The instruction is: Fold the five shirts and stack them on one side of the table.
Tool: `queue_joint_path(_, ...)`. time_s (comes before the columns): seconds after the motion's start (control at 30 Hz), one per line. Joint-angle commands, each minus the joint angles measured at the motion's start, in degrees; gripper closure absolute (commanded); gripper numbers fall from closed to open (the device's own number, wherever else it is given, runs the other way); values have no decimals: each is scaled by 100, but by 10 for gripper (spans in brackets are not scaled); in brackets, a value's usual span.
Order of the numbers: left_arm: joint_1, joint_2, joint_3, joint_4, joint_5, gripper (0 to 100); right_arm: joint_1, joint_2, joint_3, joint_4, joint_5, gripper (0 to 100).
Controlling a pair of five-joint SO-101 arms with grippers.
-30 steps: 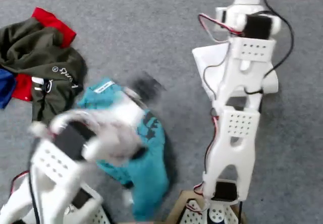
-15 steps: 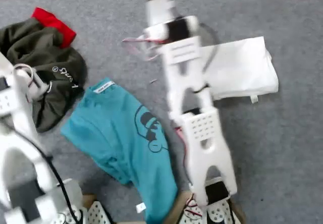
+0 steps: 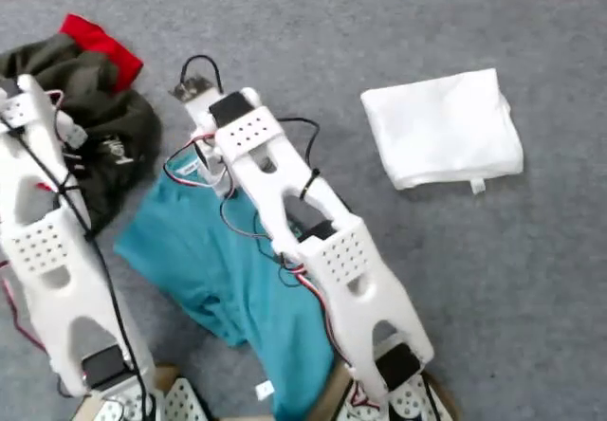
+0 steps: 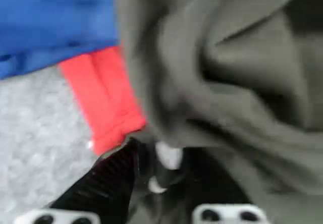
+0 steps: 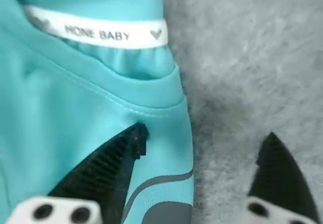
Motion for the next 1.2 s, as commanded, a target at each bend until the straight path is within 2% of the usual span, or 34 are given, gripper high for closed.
queue_joint_path(0.0,-330,738,-2703,536,70,956,-44,-48,57,-35,-44,822)
queue_joint_path(0.07,-585,985,-3662,536,62,973,-26,-57,40,-35,-44,946)
queue_joint_path(0.1,-699,949,-3556,334,62,969,-9,-57,40,-26,-44,991)
queue_joint_path(0.17,-1007,545,-3503,0,35,970,114,-66,40,44,-44,962)
queue_joint_path(0.27,-1393,53,-3530,-299,-18,968,396,-101,31,114,-44,984)
queue_joint_path(0.4,-1358,-360,-3530,-422,-264,966,879,-268,-479,642,-9,985)
queue_joint_path(0.5,-1147,-448,-3512,-308,-571,957,1556,-488,-1042,862,0,985)
queue_joint_path(0.67,-998,-510,-3538,273,-563,793,2778,-971,-1226,862,264,985)
queue_joint_path(0.73,-963,-510,-3538,501,-404,752,3191,-1130,-1024,862,404,985)
queue_joint_path(1.0,-787,-510,-3521,738,-378,752,4782,-1956,593,862,1178,985)
queue_joint_path(1.17,-462,-756,-3503,738,-800,752,5257,-2800,1938,862,2022,984)
